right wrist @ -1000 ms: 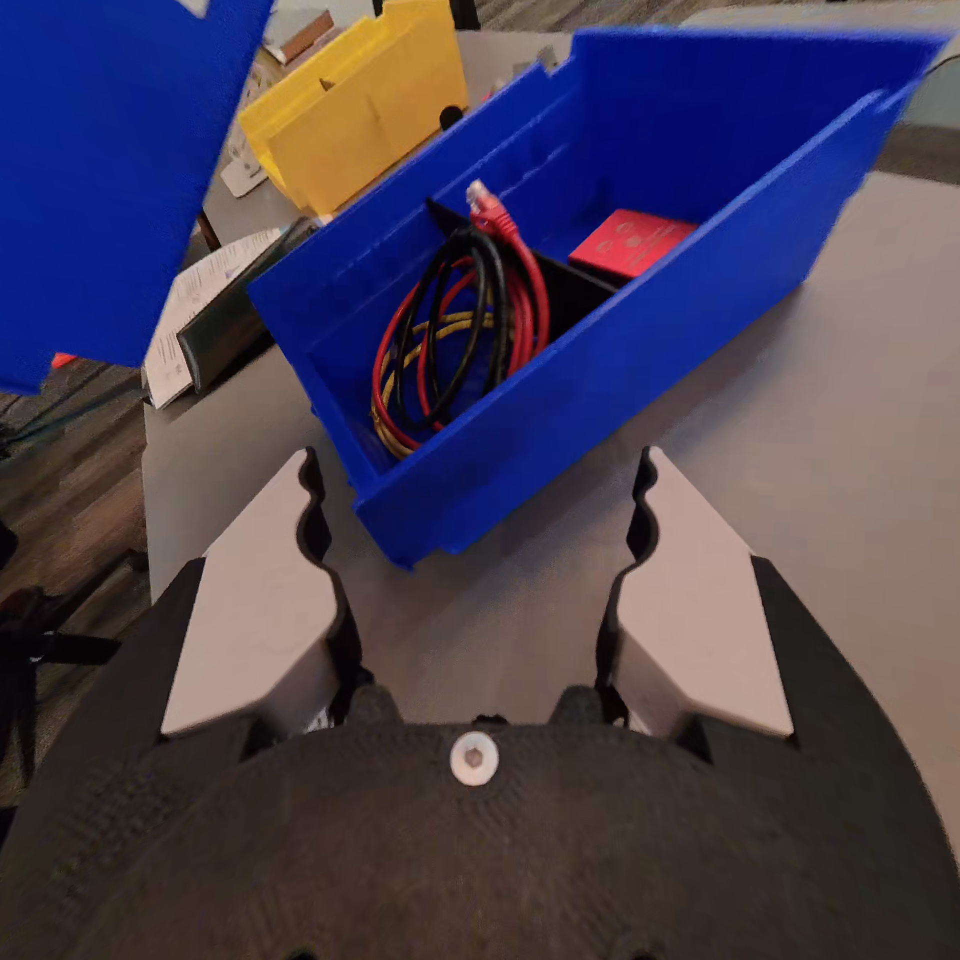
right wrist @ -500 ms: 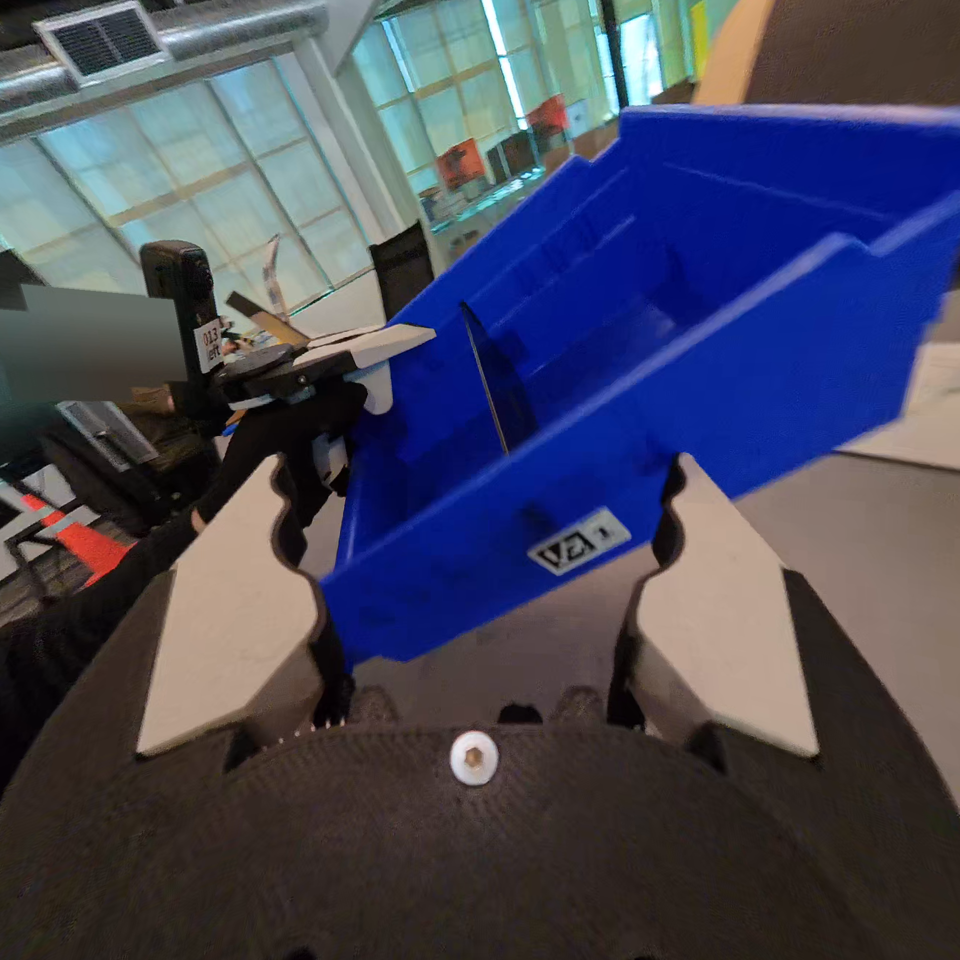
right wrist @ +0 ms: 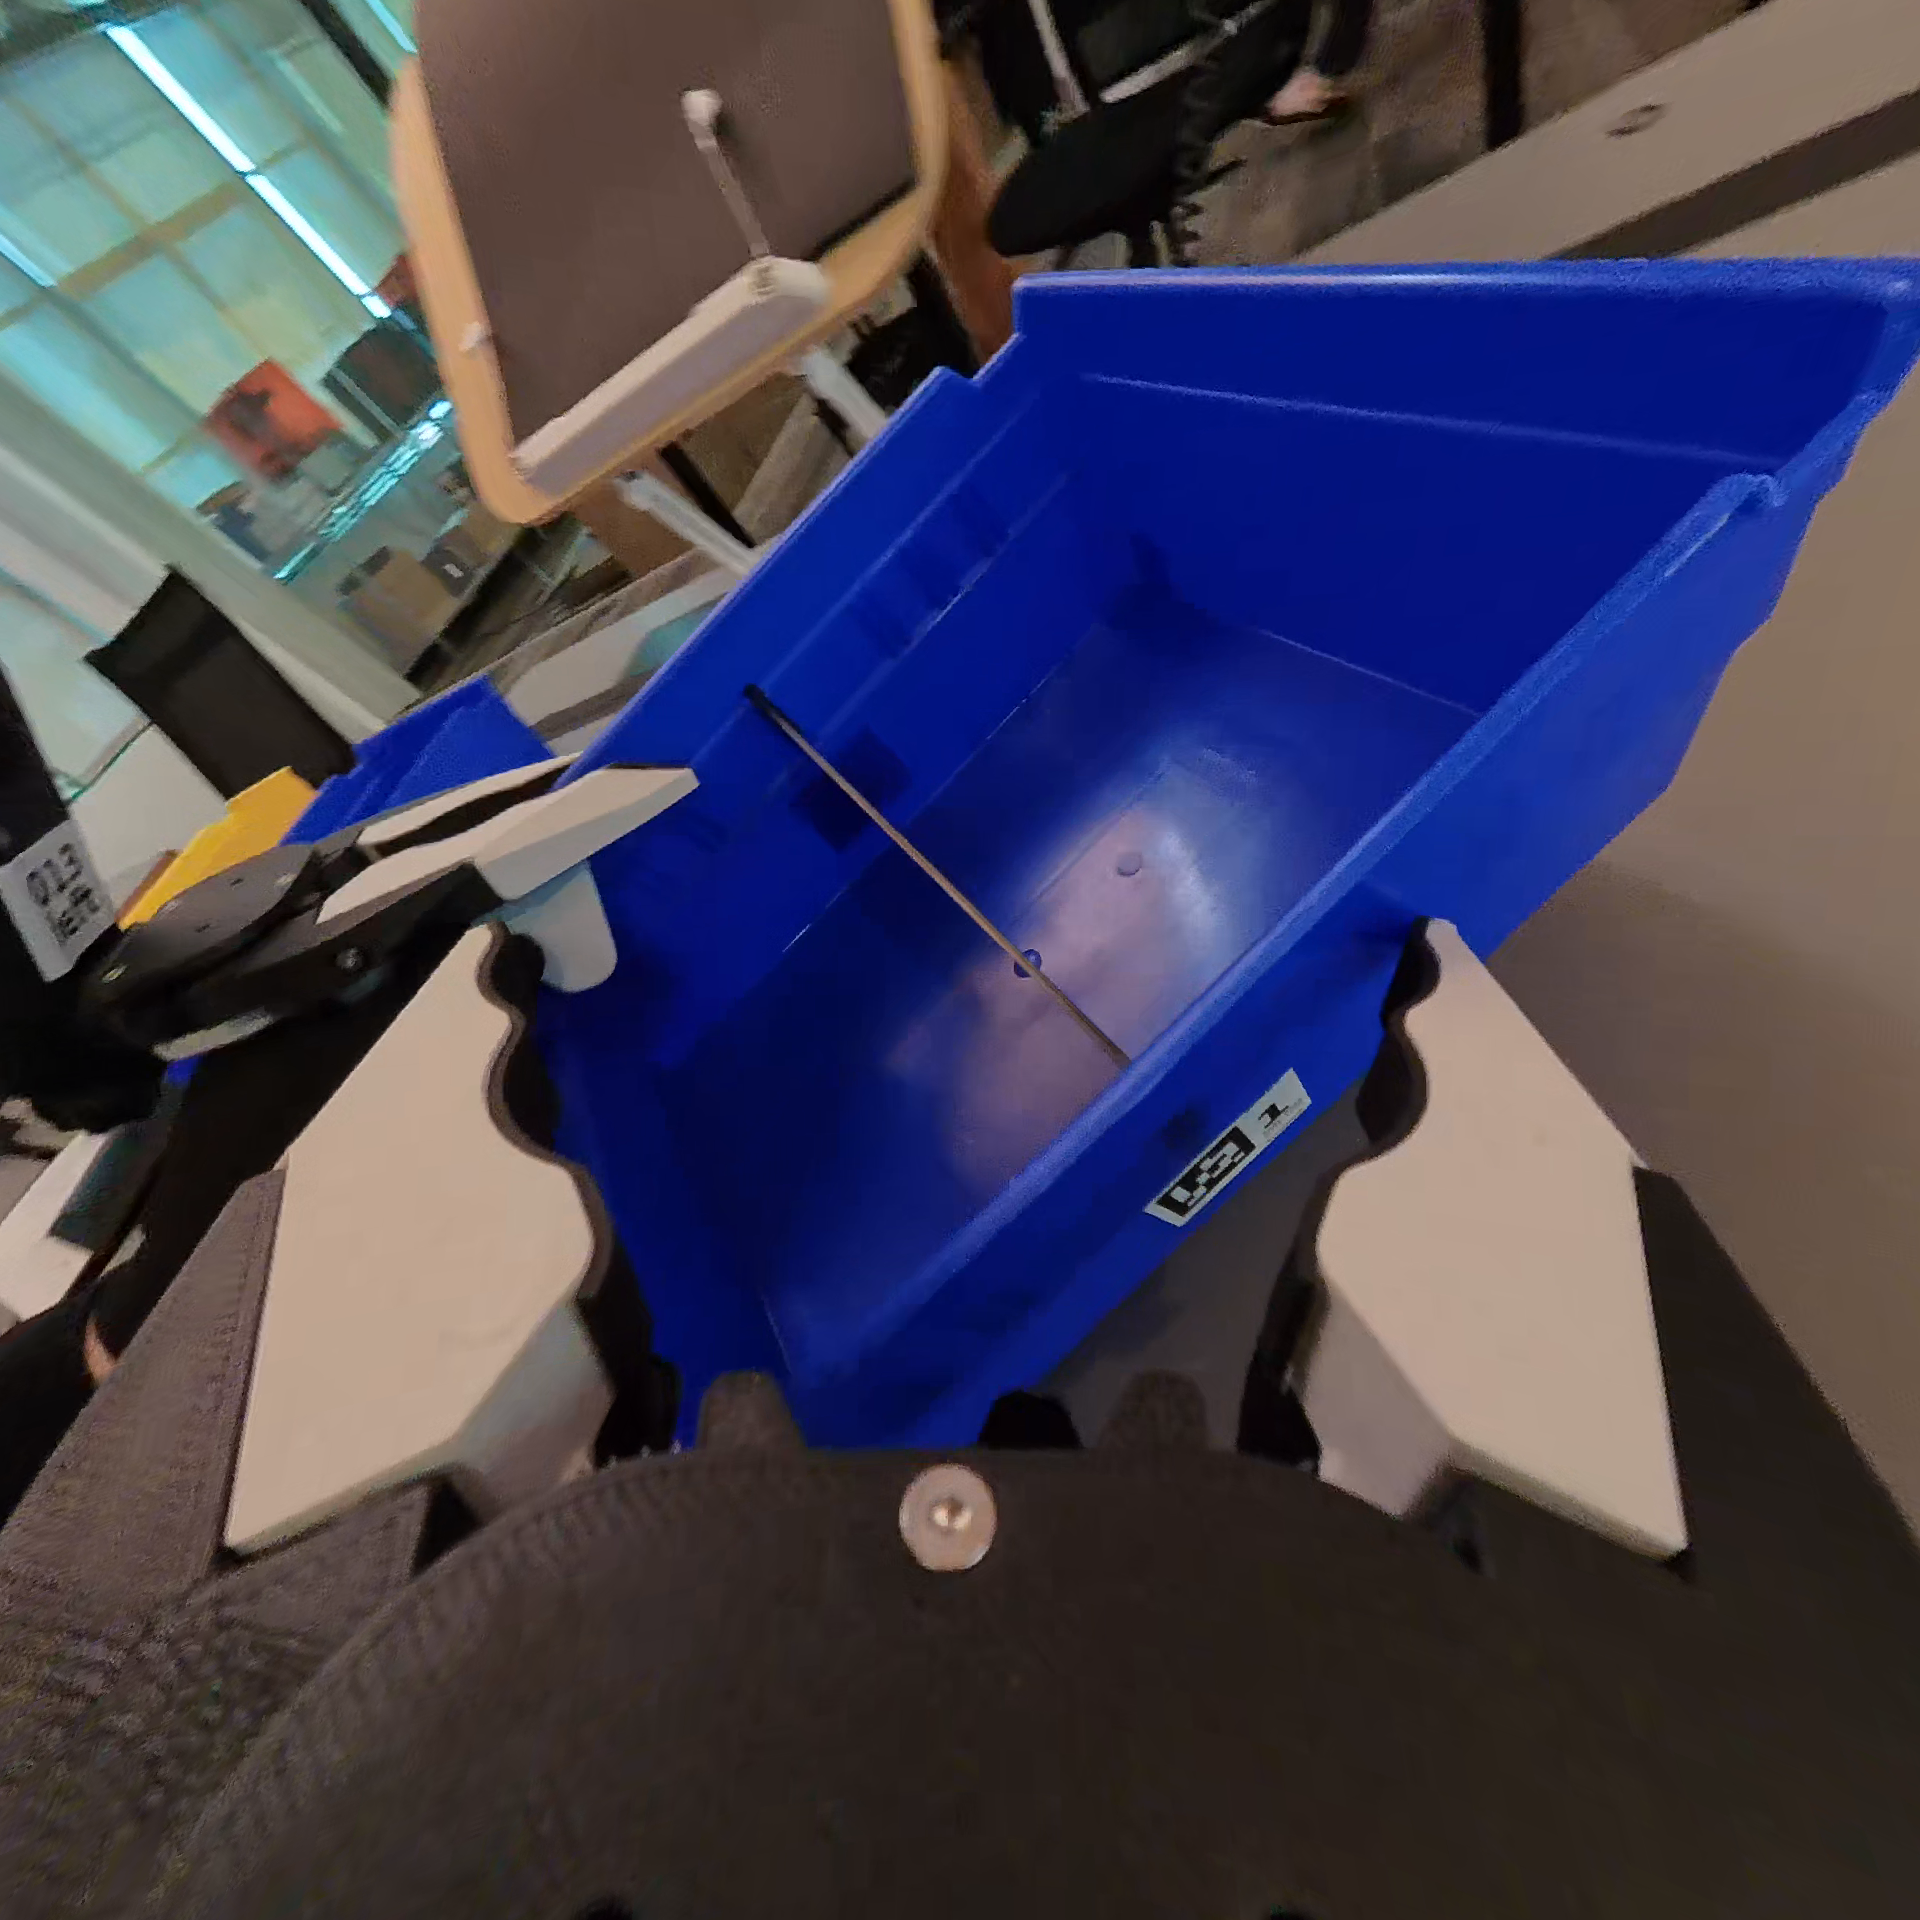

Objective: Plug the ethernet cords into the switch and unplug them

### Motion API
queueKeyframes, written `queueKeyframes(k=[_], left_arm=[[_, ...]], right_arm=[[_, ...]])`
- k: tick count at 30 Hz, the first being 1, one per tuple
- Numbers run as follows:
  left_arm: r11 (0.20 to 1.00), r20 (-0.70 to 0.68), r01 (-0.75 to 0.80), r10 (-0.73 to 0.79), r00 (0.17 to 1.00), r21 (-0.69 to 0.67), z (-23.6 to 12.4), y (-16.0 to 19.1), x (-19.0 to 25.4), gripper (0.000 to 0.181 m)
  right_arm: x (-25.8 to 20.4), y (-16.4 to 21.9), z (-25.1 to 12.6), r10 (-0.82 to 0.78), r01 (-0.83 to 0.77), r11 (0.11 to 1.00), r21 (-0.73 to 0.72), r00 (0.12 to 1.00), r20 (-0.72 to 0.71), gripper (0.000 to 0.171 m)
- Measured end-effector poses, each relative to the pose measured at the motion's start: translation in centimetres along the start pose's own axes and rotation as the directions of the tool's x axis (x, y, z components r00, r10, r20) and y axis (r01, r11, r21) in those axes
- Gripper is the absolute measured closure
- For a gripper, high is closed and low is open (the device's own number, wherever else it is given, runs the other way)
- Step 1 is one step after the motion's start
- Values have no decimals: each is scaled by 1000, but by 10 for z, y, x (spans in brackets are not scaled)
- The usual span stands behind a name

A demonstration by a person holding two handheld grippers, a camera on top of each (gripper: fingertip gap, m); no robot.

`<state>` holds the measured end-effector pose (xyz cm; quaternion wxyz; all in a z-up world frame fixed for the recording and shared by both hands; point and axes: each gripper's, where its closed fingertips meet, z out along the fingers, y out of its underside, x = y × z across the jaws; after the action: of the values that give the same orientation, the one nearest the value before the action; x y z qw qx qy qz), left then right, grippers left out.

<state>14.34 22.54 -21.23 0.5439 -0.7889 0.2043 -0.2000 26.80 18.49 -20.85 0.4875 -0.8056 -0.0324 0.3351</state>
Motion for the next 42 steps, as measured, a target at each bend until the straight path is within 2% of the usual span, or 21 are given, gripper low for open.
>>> queueKeyframes(k=[3,6,13,14,15,16,20,27,30,33,37,40,42], left_arm=[[1000,-32,-6,5,999,-25,33,5,27,154],[997,-82,38,-43,996,-61,60,12,48,139],[991,-193,94,-112,975,-100,93,5,97,93],[987,-214,119,-140,967,-109,96,2,104,91],[979,-205,173,-193,960,-110,101,-2,104,101],[961,-205,249,-270,941,-119,106,-5,104,107],[884,-294,455,-466,835,-108,123,-20,115,106],[820,-299,571,-556,775,-47,162,-38,120,99],[828,-308,559,-541,782,-35,170,-42,118,98],[864,-350,502,-482,803,-37,165,-45,118,98],[924,-347,378,-338,875,52,131,-59,108,99],[961,-343,258,-212,915,95,88,-63,103,104],[978,-343,161,-107,933,134,54,-66,98,109]], right_arm=[[43,-12,-2,32,-32,999,-3,998,-58,15],[76,-23,-2,33,-36,999,-25,995,-92,20],[139,-54,11,-11,-3,994,-113,992,-126,35],[150,-59,14,-25,7,991,-133,991,-133,37],[162,-66,17,-46,24,988,-154,989,-138,40],[174,-74,20,-53,30,986,-163,990,-134,53],[210,-97,41,-21,11,975,-222,999,-43,71],[247,-128,82,-78,102,950,-294,993,91,78],[254,-137,93,-89,118,948,-295,990,109,77],[270,-151,90,-125,126,951,-284,992,22,64],[287,-216,44,-329,318,944,-84,906,-268,51],[246,-242,4,-413,441,898,3,844,-343,58],[201,-239,-9,-459,484,875,16,839,-292,78]])
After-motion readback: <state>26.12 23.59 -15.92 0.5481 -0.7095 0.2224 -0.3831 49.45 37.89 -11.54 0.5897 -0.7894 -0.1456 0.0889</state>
